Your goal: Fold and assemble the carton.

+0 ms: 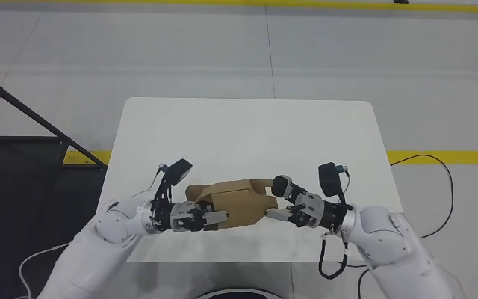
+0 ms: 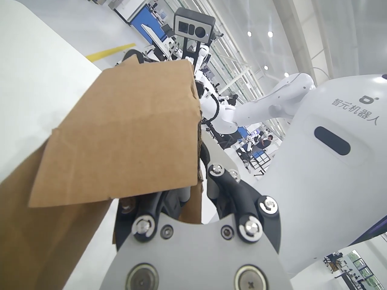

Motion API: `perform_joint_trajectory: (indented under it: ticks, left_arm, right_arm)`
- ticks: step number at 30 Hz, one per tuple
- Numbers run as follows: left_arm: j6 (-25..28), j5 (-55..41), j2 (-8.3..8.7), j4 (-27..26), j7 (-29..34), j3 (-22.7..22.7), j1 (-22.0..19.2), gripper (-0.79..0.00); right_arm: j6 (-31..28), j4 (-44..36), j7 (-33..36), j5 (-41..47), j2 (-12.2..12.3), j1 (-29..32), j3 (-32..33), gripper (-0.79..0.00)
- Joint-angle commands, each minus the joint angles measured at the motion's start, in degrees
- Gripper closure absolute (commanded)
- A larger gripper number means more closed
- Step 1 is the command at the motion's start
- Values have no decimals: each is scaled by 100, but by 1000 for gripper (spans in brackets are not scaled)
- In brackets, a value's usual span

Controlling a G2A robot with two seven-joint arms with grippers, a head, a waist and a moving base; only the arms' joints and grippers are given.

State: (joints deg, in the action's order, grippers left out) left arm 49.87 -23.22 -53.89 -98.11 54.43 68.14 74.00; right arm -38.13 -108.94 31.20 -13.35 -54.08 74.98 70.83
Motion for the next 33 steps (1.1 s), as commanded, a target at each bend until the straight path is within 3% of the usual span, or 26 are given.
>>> perform_joint_trajectory:
  ticks: [1, 16, 18, 20, 33]
  left_arm:
    - [31, 1, 29, -5, -32, -31, -6, 0]
    - [389, 59, 270, -32, -390, -287, -100, 0]
    - [433, 67, 299, -30, -434, -325, -115, 0]
    - [469, 77, 328, -24, -470, -360, -135, 0]
    - [655, 107, 485, 8, -656, -585, -267, 0]
  right_arm:
    - [-1, 11, -20, 12, 0, 7, 21, -683]
    - [-37, 152, -36, 163, -21, 26, 40, -699]
    - [-66, 181, 31, 239, -26, -6, 0, -659]
    - [-93, 217, 71, 311, -31, -36, -25, -536]
    - [-287, 385, 388, 713, -53, -218, -193, -471]
